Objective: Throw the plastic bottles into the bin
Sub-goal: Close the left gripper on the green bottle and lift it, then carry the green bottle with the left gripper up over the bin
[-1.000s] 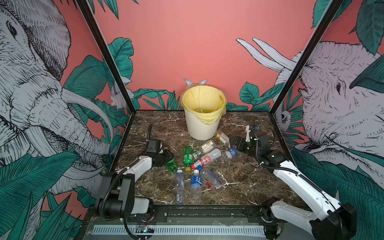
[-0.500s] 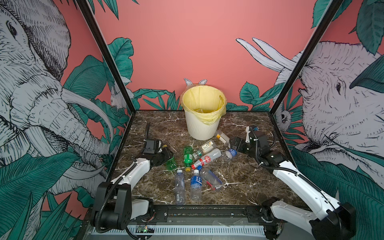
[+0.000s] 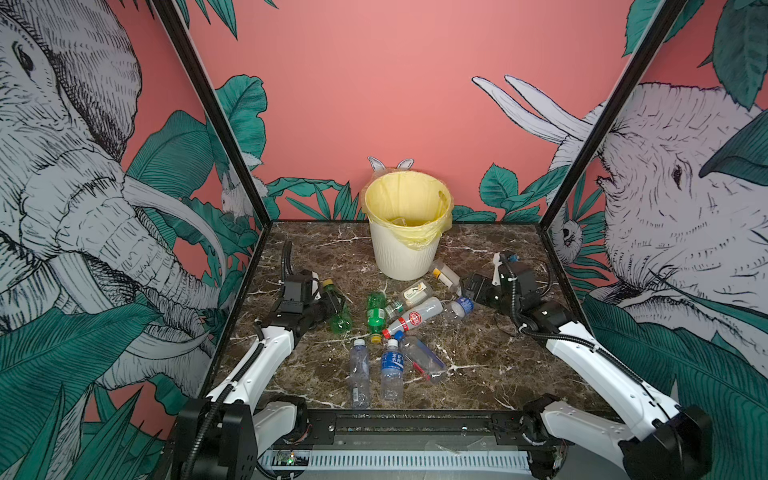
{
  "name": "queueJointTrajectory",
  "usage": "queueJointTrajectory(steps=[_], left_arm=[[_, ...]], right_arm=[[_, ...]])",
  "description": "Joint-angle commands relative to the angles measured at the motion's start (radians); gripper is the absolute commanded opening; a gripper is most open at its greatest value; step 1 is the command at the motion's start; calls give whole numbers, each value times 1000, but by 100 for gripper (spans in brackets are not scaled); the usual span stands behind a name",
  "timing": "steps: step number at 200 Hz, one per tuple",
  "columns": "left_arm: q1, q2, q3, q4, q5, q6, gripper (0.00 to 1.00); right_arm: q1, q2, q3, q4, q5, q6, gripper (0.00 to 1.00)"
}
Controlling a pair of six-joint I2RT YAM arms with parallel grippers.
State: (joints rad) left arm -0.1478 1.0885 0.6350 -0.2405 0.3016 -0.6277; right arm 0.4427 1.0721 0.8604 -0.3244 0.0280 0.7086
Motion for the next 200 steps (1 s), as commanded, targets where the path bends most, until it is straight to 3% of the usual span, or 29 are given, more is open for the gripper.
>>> queueJointTrajectory(steps=[1,115,200], left_arm=[[6,-46,24,34,26,11,54],[5,-123,67,95,121,47,54],[6,-136,150,110,174,-1,53]], right_arm=[[-6,-14,-18,12,-1,14,99],[-12,-3,-24,19,-9,20,99],[-15,9,-26,22,-19,22,99]])
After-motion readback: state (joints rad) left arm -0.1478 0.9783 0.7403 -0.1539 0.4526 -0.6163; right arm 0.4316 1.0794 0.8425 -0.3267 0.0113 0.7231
